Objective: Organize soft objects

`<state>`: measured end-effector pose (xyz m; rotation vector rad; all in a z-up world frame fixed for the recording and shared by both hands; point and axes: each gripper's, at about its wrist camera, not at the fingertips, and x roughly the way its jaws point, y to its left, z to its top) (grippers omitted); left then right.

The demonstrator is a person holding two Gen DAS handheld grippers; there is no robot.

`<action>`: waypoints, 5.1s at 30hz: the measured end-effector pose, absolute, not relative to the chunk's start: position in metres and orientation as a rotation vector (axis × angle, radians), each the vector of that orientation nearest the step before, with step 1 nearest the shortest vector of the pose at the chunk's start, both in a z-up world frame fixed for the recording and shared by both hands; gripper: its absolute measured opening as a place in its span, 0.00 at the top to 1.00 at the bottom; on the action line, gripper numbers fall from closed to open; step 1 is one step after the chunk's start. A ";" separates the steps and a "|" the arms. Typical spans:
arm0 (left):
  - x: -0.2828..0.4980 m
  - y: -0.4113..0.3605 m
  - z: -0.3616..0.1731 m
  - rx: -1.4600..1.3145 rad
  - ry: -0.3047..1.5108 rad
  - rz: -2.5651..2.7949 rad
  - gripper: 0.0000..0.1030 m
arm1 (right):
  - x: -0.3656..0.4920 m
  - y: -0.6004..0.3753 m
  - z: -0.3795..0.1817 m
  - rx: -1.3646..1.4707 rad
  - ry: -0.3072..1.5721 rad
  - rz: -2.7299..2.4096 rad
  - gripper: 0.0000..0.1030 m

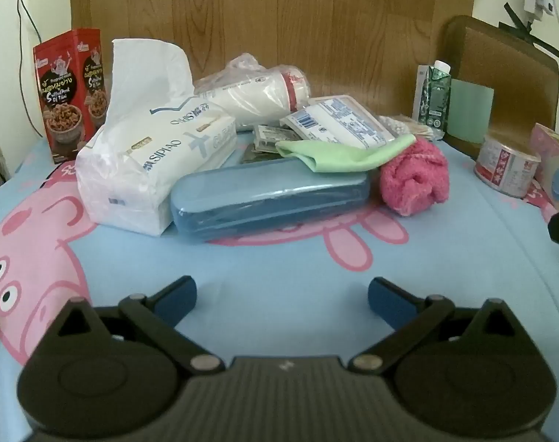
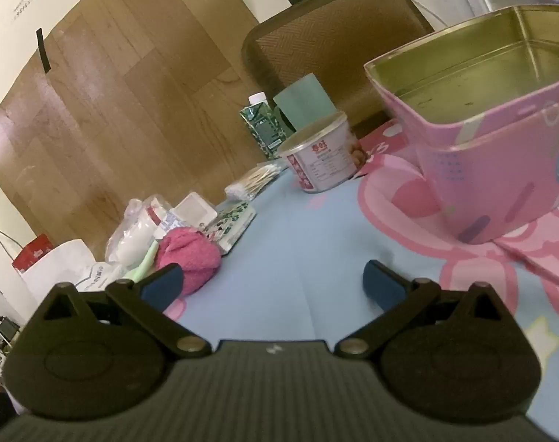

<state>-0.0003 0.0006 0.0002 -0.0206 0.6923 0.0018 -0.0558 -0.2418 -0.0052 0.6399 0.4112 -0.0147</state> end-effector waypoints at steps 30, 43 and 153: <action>-0.030 0.056 0.006 -0.238 0.544 -0.039 0.15 | 0.064 -0.168 0.012 0.123 0.589 0.349 0.48; -0.031 0.027 0.011 -0.237 0.610 -0.294 0.29 | -0.091 -0.237 0.010 0.148 0.593 0.393 0.47; -0.026 -0.187 0.081 -0.143 0.582 -0.896 0.83 | -0.121 -0.291 0.045 0.054 0.228 0.091 0.93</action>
